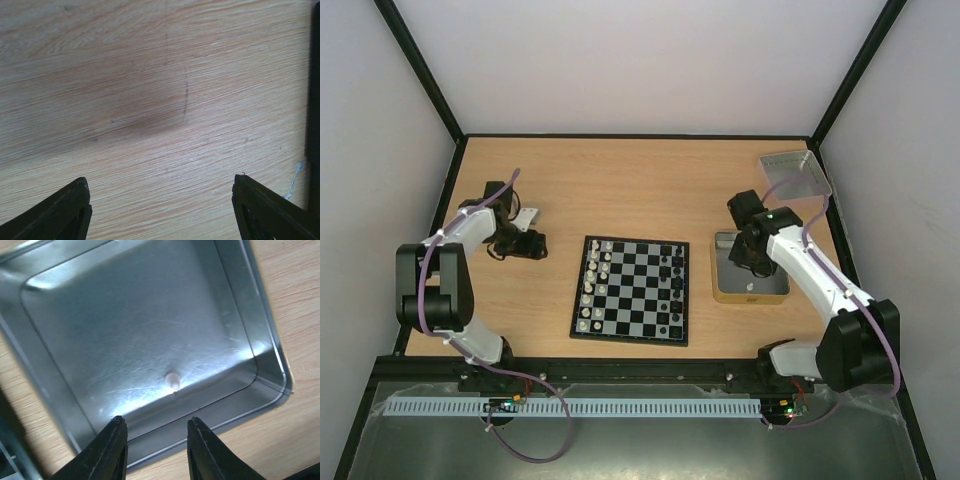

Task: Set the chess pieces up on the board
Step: Pick up the chess piece from the storage box, then place the chess piece on the chessboard.

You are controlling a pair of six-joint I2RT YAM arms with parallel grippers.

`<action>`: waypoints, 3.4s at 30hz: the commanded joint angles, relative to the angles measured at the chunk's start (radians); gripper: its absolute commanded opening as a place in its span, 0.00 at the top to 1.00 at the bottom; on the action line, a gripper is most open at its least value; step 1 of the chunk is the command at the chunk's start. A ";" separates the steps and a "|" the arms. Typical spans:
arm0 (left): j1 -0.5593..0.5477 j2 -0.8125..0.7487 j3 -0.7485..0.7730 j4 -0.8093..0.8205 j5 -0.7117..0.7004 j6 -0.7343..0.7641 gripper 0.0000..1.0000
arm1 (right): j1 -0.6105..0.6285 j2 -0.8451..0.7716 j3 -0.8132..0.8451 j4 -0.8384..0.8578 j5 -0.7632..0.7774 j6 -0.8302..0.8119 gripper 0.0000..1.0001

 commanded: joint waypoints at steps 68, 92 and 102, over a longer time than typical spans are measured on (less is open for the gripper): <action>0.004 -0.089 -0.005 -0.024 0.015 -0.005 0.23 | 0.735 0.422 0.477 -0.069 -0.152 0.019 0.97; 0.029 -0.140 -0.022 -0.001 0.030 -0.015 0.22 | 0.804 0.764 0.685 0.048 -0.223 -0.062 0.97; 0.066 -0.143 -0.023 0.003 0.024 -0.019 0.21 | 0.805 0.813 0.714 0.061 -0.234 -0.065 0.97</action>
